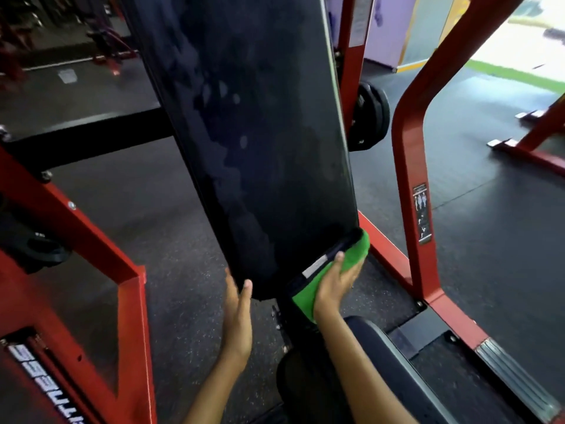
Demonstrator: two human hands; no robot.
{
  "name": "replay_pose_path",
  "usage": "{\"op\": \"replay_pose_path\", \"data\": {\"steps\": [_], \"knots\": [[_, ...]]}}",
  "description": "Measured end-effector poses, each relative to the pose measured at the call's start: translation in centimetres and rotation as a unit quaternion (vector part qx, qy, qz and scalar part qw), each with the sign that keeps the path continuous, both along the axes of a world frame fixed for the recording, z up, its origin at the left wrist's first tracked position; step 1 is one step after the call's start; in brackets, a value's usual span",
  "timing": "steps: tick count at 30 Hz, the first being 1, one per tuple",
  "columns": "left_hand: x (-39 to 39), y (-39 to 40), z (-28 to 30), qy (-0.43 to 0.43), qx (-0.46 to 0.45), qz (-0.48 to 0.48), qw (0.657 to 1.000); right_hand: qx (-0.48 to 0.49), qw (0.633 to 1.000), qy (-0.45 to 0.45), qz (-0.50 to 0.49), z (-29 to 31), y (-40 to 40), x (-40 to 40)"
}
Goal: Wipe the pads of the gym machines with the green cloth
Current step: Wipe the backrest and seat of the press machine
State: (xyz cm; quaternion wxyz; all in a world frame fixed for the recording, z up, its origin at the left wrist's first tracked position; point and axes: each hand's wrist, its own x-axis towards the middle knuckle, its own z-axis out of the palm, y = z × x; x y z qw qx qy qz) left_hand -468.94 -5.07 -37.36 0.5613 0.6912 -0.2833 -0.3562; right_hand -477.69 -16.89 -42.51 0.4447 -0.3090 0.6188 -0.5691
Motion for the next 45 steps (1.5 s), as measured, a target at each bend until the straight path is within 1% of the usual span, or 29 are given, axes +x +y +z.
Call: {"op": "replay_pose_path", "data": {"steps": [2,3,4,5,6,8,10,12,14,15,16,17,19,21,22,23,25,27,28,30,32,34,36,37,38,39,41,43,45], "knots": [[-1.4,-0.6,0.7,-0.094,0.049,0.001,0.994,-0.041,0.995,0.066,0.06,2.3,0.4,-0.4],[-2.2,-0.7,0.8,-0.147,0.064,0.005,0.987,-0.044,0.991,0.087,0.097,2.0,1.0,-0.5],[-2.9,-1.1,0.8,-0.204,0.071,0.009,0.976,-0.05,0.985,0.109,0.123,1.9,1.4,-0.8],[-3.5,-1.5,0.8,-0.259,0.072,0.009,0.963,-0.052,0.983,0.122,0.129,2.0,1.0,-1.3],[-3.7,-2.1,0.8,-0.316,0.072,0.009,0.946,-0.054,0.983,0.126,0.118,2.2,-0.3,-2.0],[-3.6,-3.0,0.3,-0.394,0.085,0.019,0.915,-0.025,0.987,0.122,0.101,3.4,-2.9,-3.1],[-3.2,-3.8,-0.1,-0.481,0.11,0.017,0.87,-0.008,0.987,0.115,0.109,4.0,-4.6,-4.1],[-3.0,-4.5,0.2,-0.557,0.121,-0.007,0.822,-0.039,0.982,0.121,0.139,3.7,-4.3,-5.0],[-3.2,-5.0,1.1,-0.617,0.103,-0.031,0.78,-0.052,0.983,0.086,0.155,3.0,-3.7,-5.7],[-3.5,-5.5,1.8,-0.636,0.09,-0.047,0.765,-0.027,0.985,0.056,0.159,3.1,-4.1,-6.3],[-3.9,-6.1,2.5,-0.651,0.088,-0.067,0.751,0.001,0.986,0.027,0.163,3.4,-5.1,-6.8],[-4.3,-6.9,3.1,-0.664,0.088,-0.083,0.738,0.009,0.985,0.017,0.174,4.1,-6.1,-7.3],[-4.8,-8.7,4.0,-0.686,0.078,-0.103,0.716,-0.042,0.975,0.033,0.214,5.8,-7.9,-7.7],[-5.6,-10.7,4.8,-0.698,0.081,-0.117,0.702,-0.104,0.958,0.077,0.256,6.8,-8.8,-7.7],[-5.9,-11.6,5.1,-0.701,0.083,-0.122,0.698,-0.105,0.954,0.087,0.268,6.4,-8.7,-7.7],[-6.3,-12.4,5.4,-0.7,0.082,-0.127,0.698,-0.093,0.953,0.083,0.275,5.7,-8.4,-7.8],[-6.7,-13.6,6.1,-0.704,0.074,-0.138,0.693,-0.027,0.961,0.026,0.272,4.5,-7.6,-8.7],[-6.7,-15.3,7.3,-0.721,0.055,-0.132,0.678,0.03,0.956,-0.03,0.29,4.4,-8.9,-9.4],[-6.5,-16.2,8.1,-0.734,0.041,-0.126,0.666,0.029,0.951,-0.028,0.306,5.2,-9.9,-9.5],[-5.6,-18.5,10.2,-0.761,0.015,-0.106,0.64,-0.022,0.941,0.003,0.337,7.5,-11.9,-9.2],[-4.6,-21.1,12.9,-0.78,0.002,-0.064,0.622,-0.08,0.929,0.008,0.361,9.0,-12.3,-9.0],[-3.6,-23.6,16.0,-0.792,0.001,-0.024,0.61,-0.101,0.93,0.004,0.353,8.0,-11.7,-9.0],[-2.5,-25.3,18.1,-0.8,0.009,-0.001,0.6,-0.039,0.943,0.006,0.33,7.0,-11.1,-9.4],[-2.1,-25.7,18.5,-0.807,0.016,0.006,0.59,0.006,0.944,-0.006,0.329,6.9,-11.4,-9.6],[-1.8,-26.0,18.5,-0.815,0.022,0.011,0.578,0.031,0.943,-0.011,0.332,7.3,-12.0,-9.5],[-1.7,-26.1,18.5,-0.82,0.027,0.014,0.571,0.026,0.939,-0.014,0.343,8.5,-13.0,-9.2],[-1.8,-26.1,18.0,-0.825,0.024,0.021,0.564,-0.036,0.931,-0.028,0.362,11.4,-14.8,-8.3],[-2.0,-26.0,17.7,-0.822,0.02,0.025,0.569,-0.099,0.921,-0.044,0.374,13.8,-15.5,-7.1],[-1.9,-25.9,17.6,-0.819,0.017,0.03,0.573,-0.121,0.913,-0.035,0.388,13.9,-15.3,-6.6]]}}
